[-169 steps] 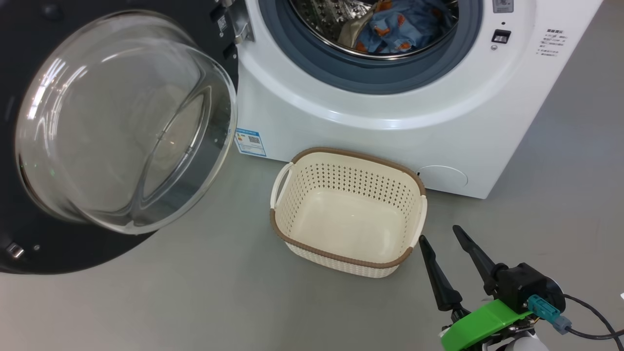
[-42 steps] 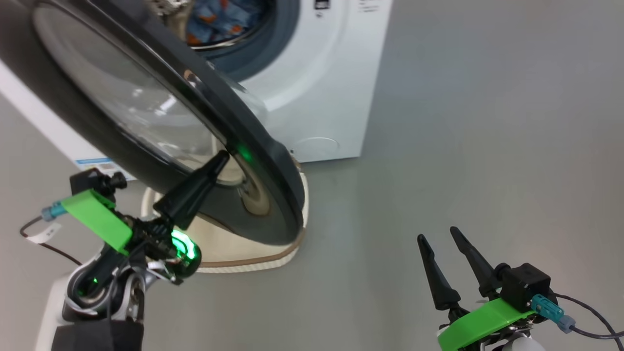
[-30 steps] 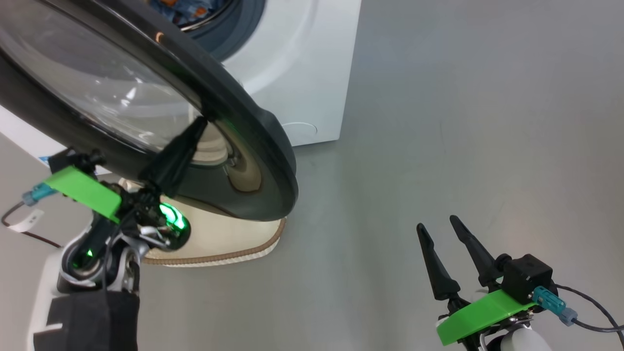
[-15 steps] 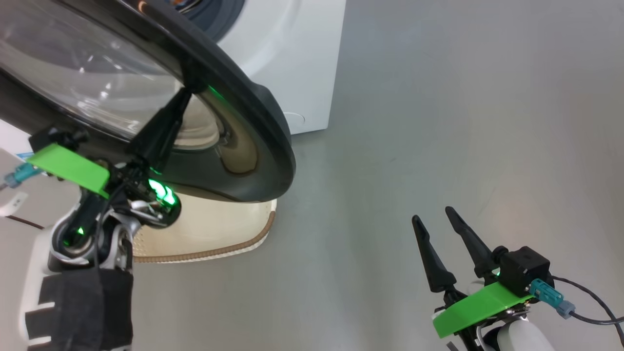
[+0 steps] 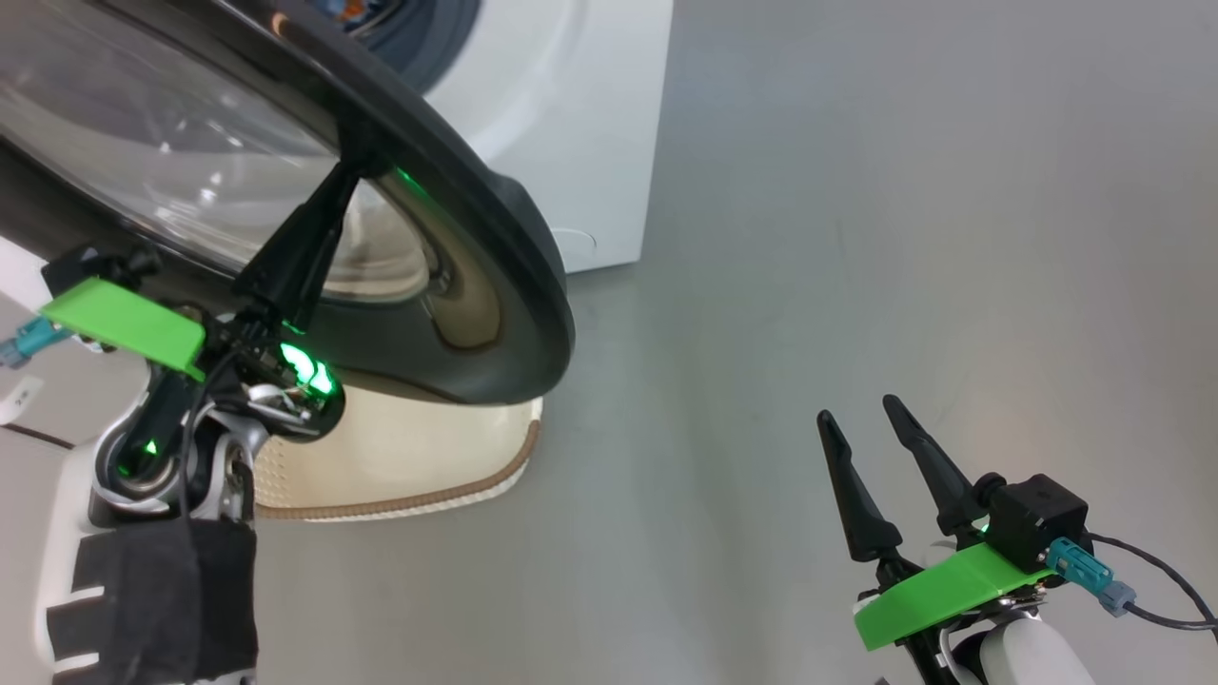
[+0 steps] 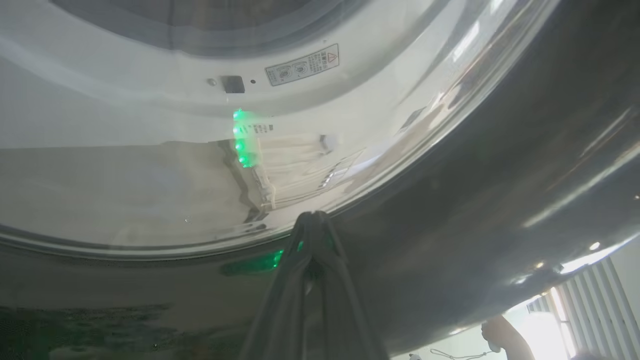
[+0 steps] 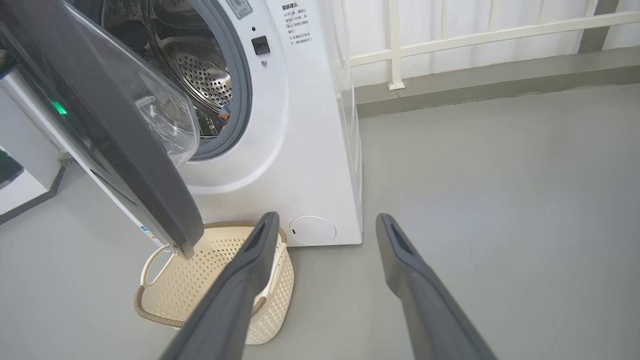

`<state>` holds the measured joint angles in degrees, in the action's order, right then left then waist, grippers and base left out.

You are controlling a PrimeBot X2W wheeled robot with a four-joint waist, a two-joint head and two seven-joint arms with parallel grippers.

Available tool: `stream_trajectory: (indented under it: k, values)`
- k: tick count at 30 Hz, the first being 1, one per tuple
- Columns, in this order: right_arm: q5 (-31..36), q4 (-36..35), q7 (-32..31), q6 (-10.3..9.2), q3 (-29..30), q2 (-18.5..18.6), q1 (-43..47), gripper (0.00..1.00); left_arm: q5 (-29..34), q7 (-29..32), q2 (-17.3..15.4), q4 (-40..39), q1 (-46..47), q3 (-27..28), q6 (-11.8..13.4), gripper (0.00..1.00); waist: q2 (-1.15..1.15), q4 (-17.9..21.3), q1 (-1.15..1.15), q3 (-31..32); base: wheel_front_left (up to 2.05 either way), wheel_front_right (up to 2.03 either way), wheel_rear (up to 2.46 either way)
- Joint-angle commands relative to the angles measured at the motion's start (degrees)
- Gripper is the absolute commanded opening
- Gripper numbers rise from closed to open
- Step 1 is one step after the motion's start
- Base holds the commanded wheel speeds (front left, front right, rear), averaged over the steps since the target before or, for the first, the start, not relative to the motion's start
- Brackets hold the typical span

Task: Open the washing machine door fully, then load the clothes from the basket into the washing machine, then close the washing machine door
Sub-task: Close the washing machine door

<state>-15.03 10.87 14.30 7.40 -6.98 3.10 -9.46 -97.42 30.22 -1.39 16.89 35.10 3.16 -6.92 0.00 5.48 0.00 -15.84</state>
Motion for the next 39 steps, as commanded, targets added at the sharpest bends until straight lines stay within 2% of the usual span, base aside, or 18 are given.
stream_trajectory:
  k: [1,22,38,39]
  values:
    - [-1.0,-1.0,0.7,0.09,-1.2,-0.2,-0.1,1.00,0.4,-0.4,-1.5,-1.3,-0.8,1.9,-0.6,0.00,0.00,-1.2,0.00,1.4,0.00,0.00,0.00]
    - [-0.7,0.8,0.7,0.09,-1.0,-0.2,3.6,1.00,5.0,-12.7,-1.5,-1.3,-11.9,5.6,-0.6,0.00,0.00,-6.2,0.00,11.0,0.00,0.00,0.00]
    - [-1.0,0.8,0.7,0.09,-1.3,-0.2,5.5,1.00,9.4,-22.3,-1.5,-4.9,-20.0,8.6,-0.6,0.00,0.00,-7.6,0.00,13.6,0.00,0.00,0.00]
    - [-0.9,0.7,0.7,0.09,-1.3,-0.2,5.5,1.00,10.0,-22.9,-1.6,-5.4,-20.2,8.6,-0.6,0.03,0.00,-7.6,0.00,13.6,0.00,0.00,0.00]
